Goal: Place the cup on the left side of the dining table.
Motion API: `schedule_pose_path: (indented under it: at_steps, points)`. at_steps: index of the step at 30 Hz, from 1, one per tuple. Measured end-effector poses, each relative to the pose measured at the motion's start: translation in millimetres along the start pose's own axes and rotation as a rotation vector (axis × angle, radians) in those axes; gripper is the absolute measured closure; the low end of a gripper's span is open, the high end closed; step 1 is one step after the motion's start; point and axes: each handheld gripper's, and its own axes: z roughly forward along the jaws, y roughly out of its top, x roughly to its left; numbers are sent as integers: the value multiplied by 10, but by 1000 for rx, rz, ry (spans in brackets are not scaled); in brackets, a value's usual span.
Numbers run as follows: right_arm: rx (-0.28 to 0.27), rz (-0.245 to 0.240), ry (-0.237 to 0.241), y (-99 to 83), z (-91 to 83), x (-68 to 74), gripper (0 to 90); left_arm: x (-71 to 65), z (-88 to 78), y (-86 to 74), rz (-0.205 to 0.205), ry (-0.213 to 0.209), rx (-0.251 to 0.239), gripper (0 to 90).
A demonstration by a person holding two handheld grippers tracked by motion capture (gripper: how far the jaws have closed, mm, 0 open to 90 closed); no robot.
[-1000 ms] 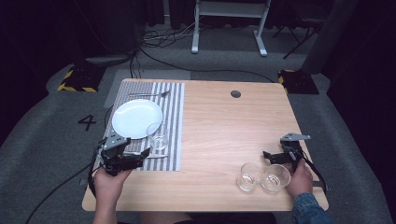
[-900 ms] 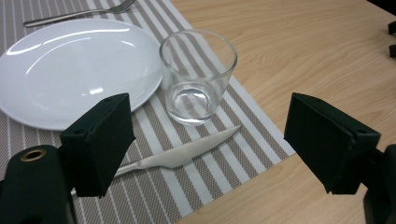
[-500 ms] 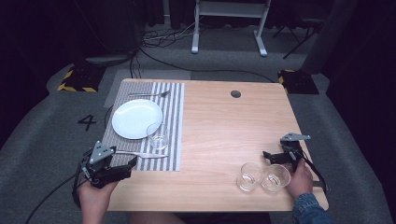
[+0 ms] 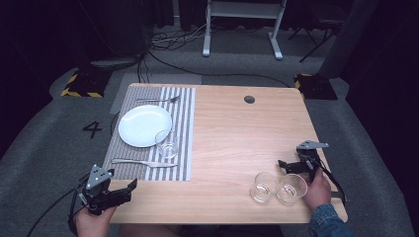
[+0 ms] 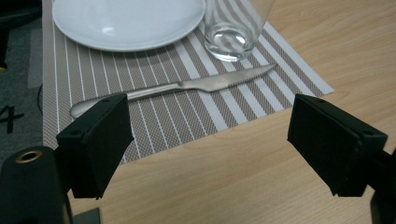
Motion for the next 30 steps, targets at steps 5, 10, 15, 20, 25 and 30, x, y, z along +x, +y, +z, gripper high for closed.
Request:
schedule_pose_path:
  at_steps: [5, 10, 15, 20, 25, 30]
  points:
    - [0, -1, 1, 0, 0, -1, 4, 11, 52, -137, -18, 1, 34, 127]
    - [-1, -3, 0, -1, 1, -2, 4, -9, 130, -253, -22, 15, 73, 122]
    - [-1, -3, 2, 0, 1, -2, 4, 0, 223, -333, -25, 29, 103, 122]
    - [-1, -4, 1, 0, 1, -2, 4, 8, 290, -393, -21, 34, 123, 122]
    - [-1, -3, 2, 0, 1, -2, 4, 29, 356, -485, -17, 40, 141, 122]
    - [-1, -4, 2, -1, 1, -2, 4, 16, 434, -534, 17, 51, 148, 97]
